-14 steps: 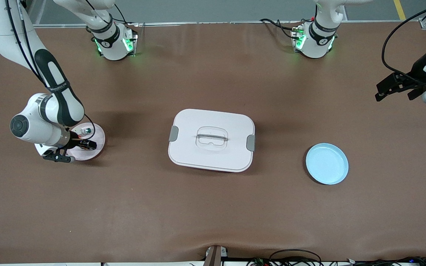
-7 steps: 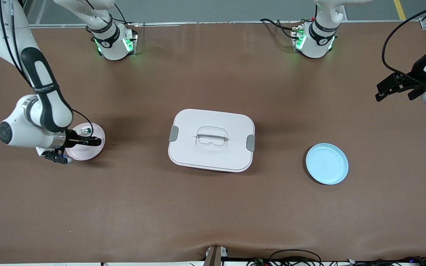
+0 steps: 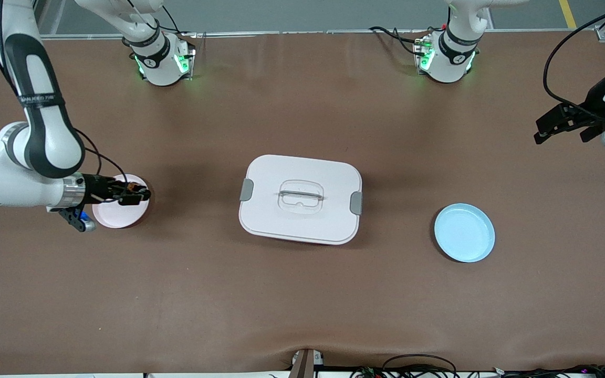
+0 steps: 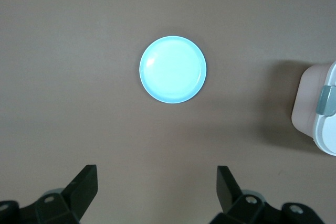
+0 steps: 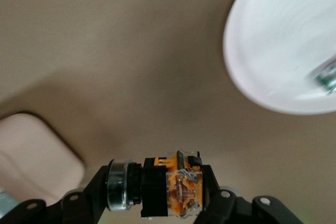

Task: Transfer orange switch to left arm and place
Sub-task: 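Carry the switch over the white box while the left gripper approaches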

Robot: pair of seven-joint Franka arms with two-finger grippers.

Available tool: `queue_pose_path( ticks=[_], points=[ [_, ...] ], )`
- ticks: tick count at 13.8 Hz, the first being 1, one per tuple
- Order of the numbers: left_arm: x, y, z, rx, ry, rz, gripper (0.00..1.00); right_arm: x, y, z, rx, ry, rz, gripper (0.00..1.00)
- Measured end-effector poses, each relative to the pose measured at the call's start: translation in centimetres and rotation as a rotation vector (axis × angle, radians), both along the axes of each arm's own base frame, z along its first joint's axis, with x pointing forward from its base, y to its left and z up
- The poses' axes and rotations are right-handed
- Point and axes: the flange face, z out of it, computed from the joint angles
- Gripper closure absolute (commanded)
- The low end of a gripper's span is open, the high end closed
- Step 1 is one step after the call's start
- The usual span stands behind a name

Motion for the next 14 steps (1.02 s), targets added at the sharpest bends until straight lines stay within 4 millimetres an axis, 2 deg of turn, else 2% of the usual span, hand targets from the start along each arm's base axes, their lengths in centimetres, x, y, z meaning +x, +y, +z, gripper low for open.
queue_pose_path(
  ticks=[3, 7, 11, 14],
  points=[
    [-0.3, -0.9, 1.3, -0.062, 0.005, -0.006, 0.0, 0.6, 6.6, 3.3, 0.006, 0.037, -0.105, 1.0],
    [-0.8, -2.3, 2.6, -0.197, 0.024, -0.013, 0.0, 1.4, 13.0, 7.0, 0.014, 0.09, -0.254, 1.0],
    [-0.8, -3.7, 2.6, -0.331, 0.042, -0.019, 0.0, 1.7, 19.9, 11.9, 0.037, 0.137, -0.388, 1.0],
    [-0.2, -5.1, 1.5, -0.434, 0.074, -0.048, 0.0, 1.3, 24.1, 14.4, 0.07, 0.148, -0.457, 1.0]
  ],
)
